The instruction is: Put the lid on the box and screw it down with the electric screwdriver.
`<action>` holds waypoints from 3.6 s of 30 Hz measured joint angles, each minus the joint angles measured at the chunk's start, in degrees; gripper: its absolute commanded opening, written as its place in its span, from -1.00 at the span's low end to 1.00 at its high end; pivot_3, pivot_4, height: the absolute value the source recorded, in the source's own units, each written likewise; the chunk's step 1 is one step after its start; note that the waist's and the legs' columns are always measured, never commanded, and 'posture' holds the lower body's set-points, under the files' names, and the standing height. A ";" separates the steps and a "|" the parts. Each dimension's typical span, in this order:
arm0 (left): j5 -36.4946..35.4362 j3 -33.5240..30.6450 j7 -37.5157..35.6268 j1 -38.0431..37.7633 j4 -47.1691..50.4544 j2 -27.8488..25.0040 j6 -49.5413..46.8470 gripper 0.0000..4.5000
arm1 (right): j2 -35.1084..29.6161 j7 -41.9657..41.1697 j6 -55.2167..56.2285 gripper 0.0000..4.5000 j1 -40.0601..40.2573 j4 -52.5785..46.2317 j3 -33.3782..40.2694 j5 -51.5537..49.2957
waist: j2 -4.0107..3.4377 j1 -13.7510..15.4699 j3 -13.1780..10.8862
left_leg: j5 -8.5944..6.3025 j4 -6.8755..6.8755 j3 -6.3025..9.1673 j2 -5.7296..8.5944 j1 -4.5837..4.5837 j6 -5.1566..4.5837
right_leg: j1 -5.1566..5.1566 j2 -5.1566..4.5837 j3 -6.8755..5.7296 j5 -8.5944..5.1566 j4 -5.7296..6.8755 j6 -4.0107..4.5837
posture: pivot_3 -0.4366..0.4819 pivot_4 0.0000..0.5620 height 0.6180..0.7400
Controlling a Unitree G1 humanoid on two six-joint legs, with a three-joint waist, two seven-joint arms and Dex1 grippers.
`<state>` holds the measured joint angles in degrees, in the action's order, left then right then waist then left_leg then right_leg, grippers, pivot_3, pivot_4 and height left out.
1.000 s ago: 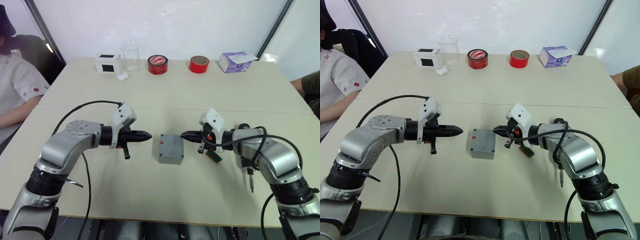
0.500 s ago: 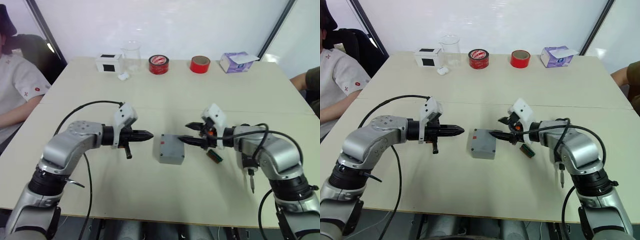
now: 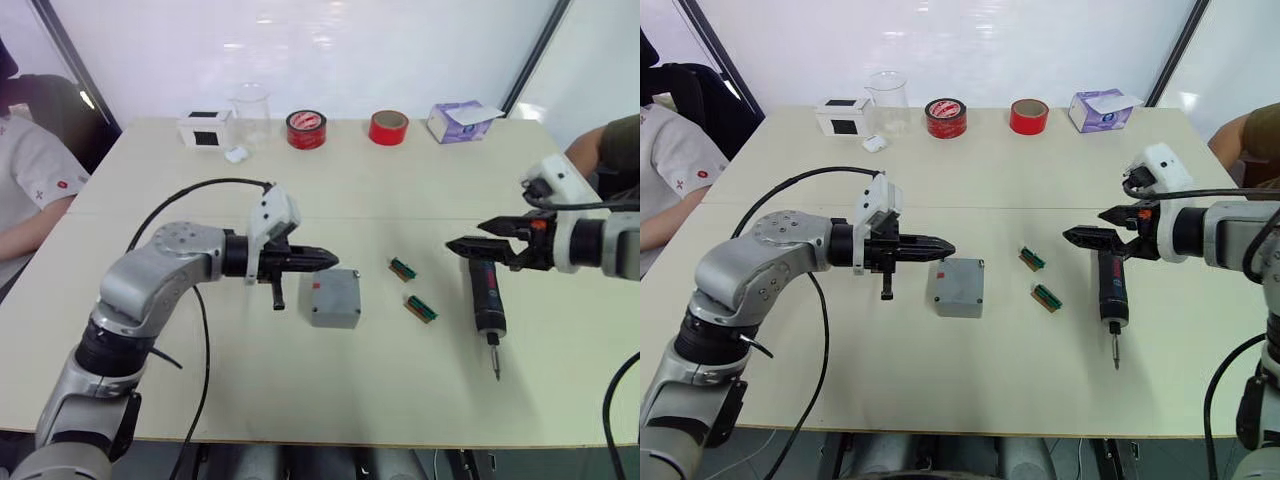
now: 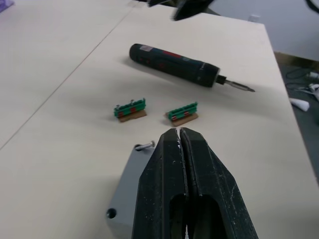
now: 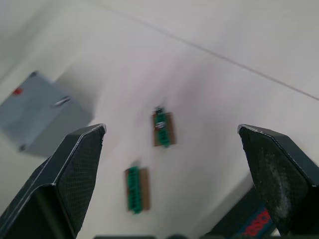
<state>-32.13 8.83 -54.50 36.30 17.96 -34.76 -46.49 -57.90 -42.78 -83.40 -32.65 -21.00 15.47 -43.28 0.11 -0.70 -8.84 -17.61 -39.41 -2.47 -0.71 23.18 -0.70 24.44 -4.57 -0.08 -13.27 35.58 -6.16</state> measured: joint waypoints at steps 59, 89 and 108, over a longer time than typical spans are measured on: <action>-1.06 -1.73 0.03 -4.87 -0.24 -6.24 -3.19 -1.00 | 23.09 -0.56 56.37 -0.97 15.79 3.99 -24.16 28.43 | 0.09 0.11 -0.03 | 0.03 -0.10 -0.03 0.07 0.05 0.05 | 0.02 -0.09 0.00 0.00 0.07 -0.01 | -0.05 -0.47 1.00; -1.04 -1.68 3.94 -7.27 1.01 -3.62 -3.11 -1.00 | 17.29 -8.51 35.42 -0.97 2.37 6.48 -25.56 23.41 | 0.09 0.10 -0.03 | 0.02 -0.11 -0.03 0.07 0.06 0.05 | 0.02 -0.10 0.00 0.00 0.08 -0.01 | -0.05 -0.47 1.00; -1.06 -1.76 5.98 -9.01 2.39 -3.29 -3.07 -1.00 | 16.11 -12.09 31.52 -0.97 -1.94 7.56 -25.73 20.56 | 0.09 0.10 -0.03 | 0.02 -0.11 -0.02 0.06 0.06 0.05 | 0.02 -0.10 0.00 0.01 0.08 -0.01 | -0.05 -0.47 1.00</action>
<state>-33.19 7.07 -48.52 27.29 20.35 -38.05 -49.56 -41.79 -54.87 -51.88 -34.59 -13.44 -10.26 -22.73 0.20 -0.60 -8.87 -17.58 -39.52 -2.48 -0.65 23.24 -0.65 24.47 -4.68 -0.09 -13.27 35.66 -6.17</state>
